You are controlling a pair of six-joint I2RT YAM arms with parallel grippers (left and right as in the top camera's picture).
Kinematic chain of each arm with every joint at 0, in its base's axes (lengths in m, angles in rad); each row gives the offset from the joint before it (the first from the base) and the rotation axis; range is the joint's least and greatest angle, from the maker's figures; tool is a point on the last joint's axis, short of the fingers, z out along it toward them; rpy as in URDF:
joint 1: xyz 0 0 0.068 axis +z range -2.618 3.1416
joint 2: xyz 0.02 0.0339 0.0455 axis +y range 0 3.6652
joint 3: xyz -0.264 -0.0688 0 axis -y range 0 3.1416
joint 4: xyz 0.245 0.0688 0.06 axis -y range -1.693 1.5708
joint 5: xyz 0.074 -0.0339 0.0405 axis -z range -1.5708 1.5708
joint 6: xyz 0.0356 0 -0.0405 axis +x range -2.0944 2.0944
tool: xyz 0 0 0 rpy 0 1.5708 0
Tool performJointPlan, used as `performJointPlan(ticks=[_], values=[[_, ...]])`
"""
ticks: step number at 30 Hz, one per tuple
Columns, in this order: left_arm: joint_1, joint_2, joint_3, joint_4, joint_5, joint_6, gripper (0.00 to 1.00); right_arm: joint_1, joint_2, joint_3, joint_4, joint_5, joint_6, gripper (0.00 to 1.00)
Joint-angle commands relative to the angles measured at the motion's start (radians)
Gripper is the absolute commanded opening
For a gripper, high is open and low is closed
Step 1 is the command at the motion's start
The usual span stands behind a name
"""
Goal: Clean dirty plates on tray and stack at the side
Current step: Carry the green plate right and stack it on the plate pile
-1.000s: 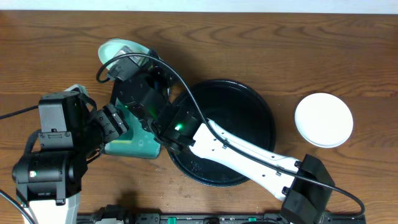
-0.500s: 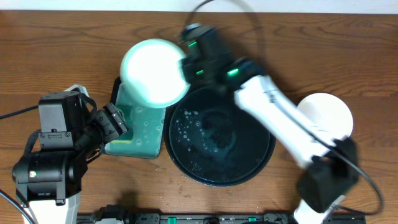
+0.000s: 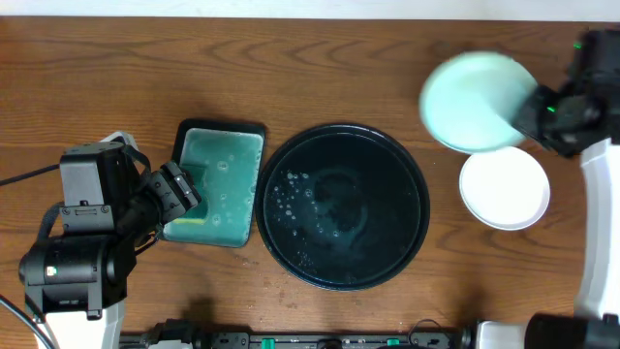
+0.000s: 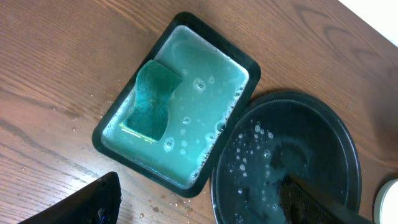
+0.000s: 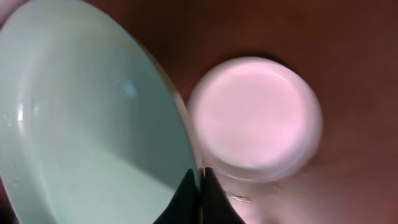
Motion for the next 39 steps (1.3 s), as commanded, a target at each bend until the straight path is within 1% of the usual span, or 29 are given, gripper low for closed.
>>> performJointPlan(ticks=[1, 5, 9, 10, 11, 12, 14, 18, 20, 23, 25, 26, 28, 31, 35, 37, 39], values=[[0.004, -0.001, 0.017, -0.002, 0.002, 0.006, 0.82, -0.130, 0.044, -0.129, 0.005, 0.009, 0.032, 0.01], [0.004, -0.001, 0.017, -0.002, 0.002, 0.006, 0.82, -0.240, 0.071, -0.292, 0.098, -0.010, 0.019, 0.01], [0.004, -0.001, 0.017, -0.002, 0.002, 0.006, 0.82, -0.307, 0.083, -0.408, 0.207, -0.018, 0.008, 0.01], [0.004, -0.001, 0.017, -0.002, 0.002, 0.006, 0.82, -0.315, 0.083, -0.424, 0.223, -0.027, 0.008, 0.06], [0.004, -0.001, 0.017, -0.002, 0.002, 0.006, 0.82, -0.322, 0.083, -0.432, 0.230, -0.038, 0.008, 0.19], [0.004, -0.001, 0.017, -0.002, 0.002, 0.006, 0.82, -0.325, 0.083, -0.432, 0.233, -0.051, 0.008, 0.32], [0.004, -0.001, 0.017, -0.002, 0.002, 0.006, 0.82, -0.324, 0.074, -0.406, 0.229, -0.119, -0.017, 0.39], [0.004, -0.001, 0.017, -0.002, 0.002, 0.006, 0.82, -0.309, 0.018, -0.302, 0.158, -0.324, -0.087, 0.40], [0.004, -0.001, 0.017, -0.002, 0.002, 0.006, 0.82, -0.281, -0.034, -0.252, 0.134, -0.457, -0.146, 0.40], [0.004, -0.001, 0.017, -0.002, 0.002, 0.006, 0.82, -0.195, -0.140, -0.211, 0.131, -0.637, -0.285, 0.41], [0.004, -0.001, 0.017, -0.002, 0.002, 0.006, 0.82, -0.109, -0.214, -0.210, 0.130, -0.676, -0.343, 0.44], [0.004, -0.001, 0.017, -0.002, 0.002, 0.006, 0.82, -0.062, -0.248, -0.210, 0.130, -0.675, -0.354, 0.50], [0.004, -0.001, 0.017, -0.002, 0.002, 0.006, 0.82, 0.039, -0.307, -0.210, 0.132, -0.672, -0.351, 0.99], [0.004, -0.001, 0.017, -0.002, 0.002, 0.006, 0.82, 0.187, -0.375, -0.210, 0.142, -0.672, -0.296, 0.99], [0.004, -0.001, 0.017, -0.002, 0.002, 0.006, 0.82, 0.326, -0.430, -0.210, 0.138, -0.672, -0.289, 0.99], [0.004, -0.001, 0.017, -0.002, 0.002, 0.006, 0.82, 0.363, -0.444, -0.210, 0.134, -0.671, -0.290, 0.99], [0.004, -0.001, 0.017, -0.002, 0.002, 0.006, 0.82, 0.378, -0.453, -0.210, 0.088, -0.654, -0.312, 0.99]])
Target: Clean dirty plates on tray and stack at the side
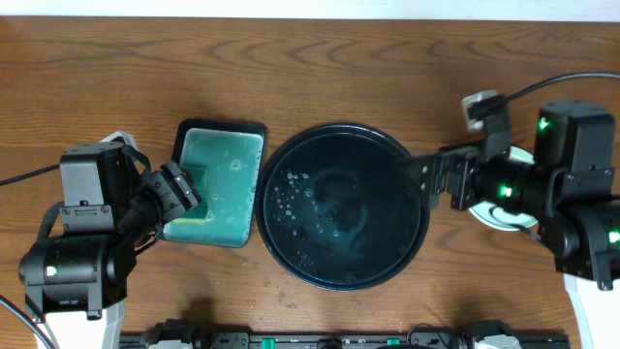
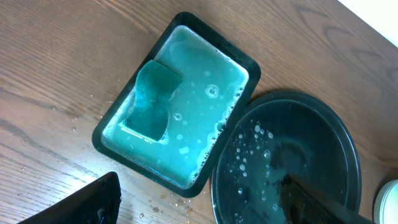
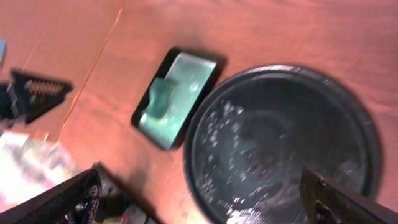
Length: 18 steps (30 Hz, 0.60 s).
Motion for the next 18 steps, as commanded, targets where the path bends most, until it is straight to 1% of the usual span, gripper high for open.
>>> performJointPlan(ticks=[1, 4, 6, 8, 11, 13, 16, 18], values=[[0.004, -0.001, 0.017, -0.002, 0.001, 0.006, 0.82, 0.025, -0.019, 0.003, -0.060, 0.019, -0.054, 0.99], [0.004, -0.001, 0.017, -0.002, 0.001, 0.006, 0.82, 0.023, -0.040, 0.003, -0.118, 0.079, -0.101, 0.99], [0.004, -0.001, 0.017, -0.002, 0.001, 0.006, 0.82, 0.026, -0.068, -0.004, -0.106, 0.127, -0.153, 0.99], [0.004, -0.001, 0.017, -0.002, 0.001, 0.006, 0.82, 0.026, -0.122, -0.035, -0.048, 0.197, -0.214, 0.99], [0.004, -0.001, 0.017, -0.002, 0.001, 0.006, 0.82, 0.025, -0.237, -0.132, 0.096, 0.290, -0.262, 0.99], [0.004, -0.001, 0.017, -0.002, 0.001, 0.006, 0.82, 0.025, -0.327, -0.216, 0.171, 0.315, -0.261, 0.99], [0.004, -0.001, 0.017, -0.002, 0.001, 0.006, 0.82, 0.025, -0.481, -0.339, 0.187, 0.317, -0.263, 0.99], [0.004, -0.001, 0.017, -0.002, 0.001, 0.006, 0.82, 0.025, -0.562, -0.406, 0.199, 0.364, -0.285, 0.99]])
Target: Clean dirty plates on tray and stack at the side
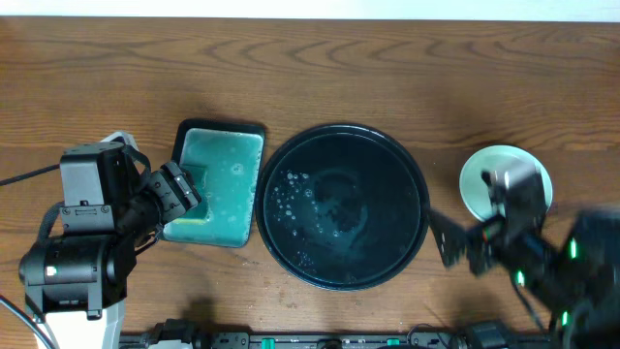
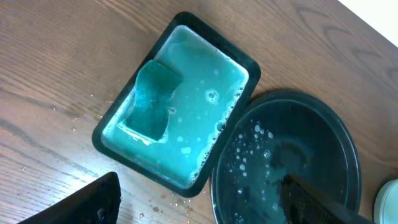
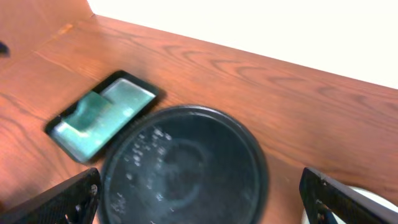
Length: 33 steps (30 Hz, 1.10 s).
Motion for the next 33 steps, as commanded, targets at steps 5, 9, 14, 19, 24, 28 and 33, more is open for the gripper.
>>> performJointPlan(ticks=[5, 9, 14, 19, 24, 28, 33], values=[[0.004, -0.001, 0.017, -0.003, 0.001, 0.006, 0.82, 0.004, -0.301, -0.325, 0.105, 0.192, -0.053, 0.99], [0.004, -0.001, 0.017, -0.003, 0.001, 0.006, 0.82, -0.009, -0.441, -0.555, 0.260, 0.212, -0.051, 0.99], [0.004, -0.001, 0.017, -0.003, 0.001, 0.006, 0.82, -0.049, -0.571, -0.813, 0.462, 0.209, -0.051, 0.99], [0.004, -0.001, 0.017, -0.003, 0.001, 0.006, 0.82, -0.085, -0.624, -1.020, 0.678, 0.210, -0.052, 0.99], [0.004, -0.001, 0.017, -0.003, 0.001, 0.006, 0.82, -0.087, -0.624, -1.094, 0.868, 0.201, -0.051, 0.99], [0.004, -0.001, 0.017, -0.003, 0.001, 0.006, 0.82, -0.087, -0.624, -1.093, 0.869, 0.203, -0.045, 0.99], [0.004, -0.001, 0.017, -0.003, 0.001, 0.006, 0.82, -0.087, -0.623, -1.093, 0.867, 0.203, -0.045, 0.99]])
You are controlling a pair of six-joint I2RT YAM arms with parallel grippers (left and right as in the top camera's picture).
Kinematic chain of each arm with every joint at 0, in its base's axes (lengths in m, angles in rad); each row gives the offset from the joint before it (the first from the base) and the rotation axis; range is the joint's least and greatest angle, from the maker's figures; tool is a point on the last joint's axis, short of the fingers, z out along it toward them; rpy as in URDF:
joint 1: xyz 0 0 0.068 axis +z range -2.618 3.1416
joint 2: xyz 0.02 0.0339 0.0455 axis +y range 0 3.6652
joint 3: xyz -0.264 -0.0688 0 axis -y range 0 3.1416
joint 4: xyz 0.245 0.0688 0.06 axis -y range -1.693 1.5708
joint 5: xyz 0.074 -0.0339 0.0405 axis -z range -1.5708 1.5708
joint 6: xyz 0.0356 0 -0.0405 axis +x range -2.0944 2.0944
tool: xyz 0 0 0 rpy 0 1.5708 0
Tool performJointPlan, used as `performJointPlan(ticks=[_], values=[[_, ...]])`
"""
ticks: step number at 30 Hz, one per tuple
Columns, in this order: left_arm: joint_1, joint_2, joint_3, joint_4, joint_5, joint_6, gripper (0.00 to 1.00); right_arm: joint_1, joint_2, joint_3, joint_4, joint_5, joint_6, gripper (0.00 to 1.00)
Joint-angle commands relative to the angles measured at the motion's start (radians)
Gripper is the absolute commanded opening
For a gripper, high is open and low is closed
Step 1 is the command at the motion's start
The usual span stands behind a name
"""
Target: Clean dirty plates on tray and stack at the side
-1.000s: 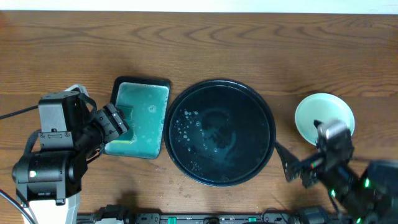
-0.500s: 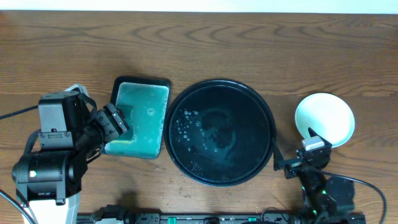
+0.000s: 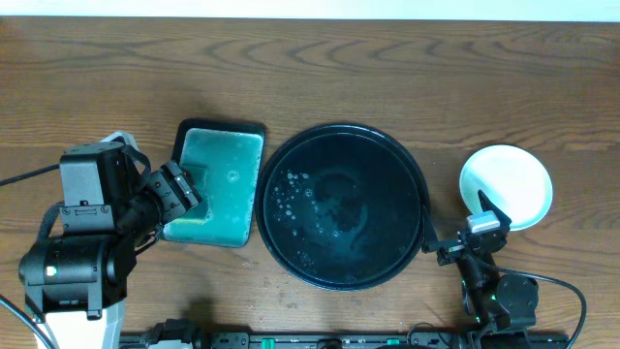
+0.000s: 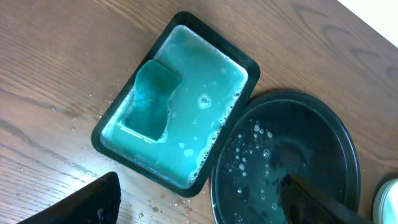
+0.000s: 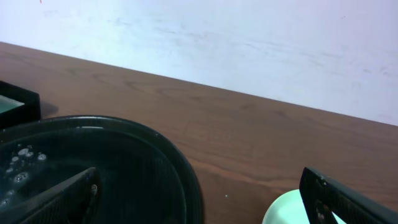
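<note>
The round black tray (image 3: 341,206) holds only soapy water with bubbles and no plate; it also shows in the left wrist view (image 4: 286,162) and the right wrist view (image 5: 93,155). A pale mint plate (image 3: 506,186) lies stacked on a white one to the tray's right, and its edge shows low in the right wrist view (image 5: 289,210). My right gripper (image 3: 461,233) (image 5: 202,205) is open and empty, low at the table's front between tray and stack. My left gripper (image 3: 179,189) (image 4: 199,211) hangs open and empty near the tub.
A black rectangular tub (image 3: 221,186) of teal soapy water stands left of the tray, with a green sponge (image 4: 149,99) lying in it. Water drops speckle the wood (image 4: 168,202) between tub and tray. A white wall (image 5: 217,37) backs the table.
My right arm has dropped lower and folded down at the table's front edge, its camera now looking level across the table. The plate stack shows uncovered. The left arm has not moved.
First my right gripper was shut on the mint plate, tilted beside the white plate at the right. Then it was open with the arm over the stack. The mint plate then lay on the white one, and the arm has drawn back to the front edge.
</note>
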Motion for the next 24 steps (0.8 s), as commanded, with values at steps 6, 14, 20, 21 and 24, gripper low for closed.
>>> performJointPlan(ticks=[6, 14, 20, 21, 24], values=[[0.004, -0.001, 0.016, -0.002, -0.002, 0.006, 0.82, -0.012, -0.009, -0.005, 0.001, 0.002, -0.003, 0.99], [-0.002, -0.010, 0.013, -0.002, -0.002, 0.006, 0.82, -0.012, -0.009, -0.005, 0.001, 0.002, -0.003, 0.99], [-0.022, -0.162, -0.072, 0.028, -0.086, 0.014, 0.82, -0.012, -0.009, -0.005, 0.001, 0.002, -0.003, 0.99], [-0.026, -0.196, -0.101, 0.064, -0.083, 0.013, 0.82, -0.012, -0.009, -0.005, 0.001, 0.002, -0.003, 0.99], [-0.048, -0.325, -0.254, 0.266, -0.080, 0.018, 0.82, -0.012, -0.009, -0.005, 0.001, 0.002, -0.003, 0.99]])
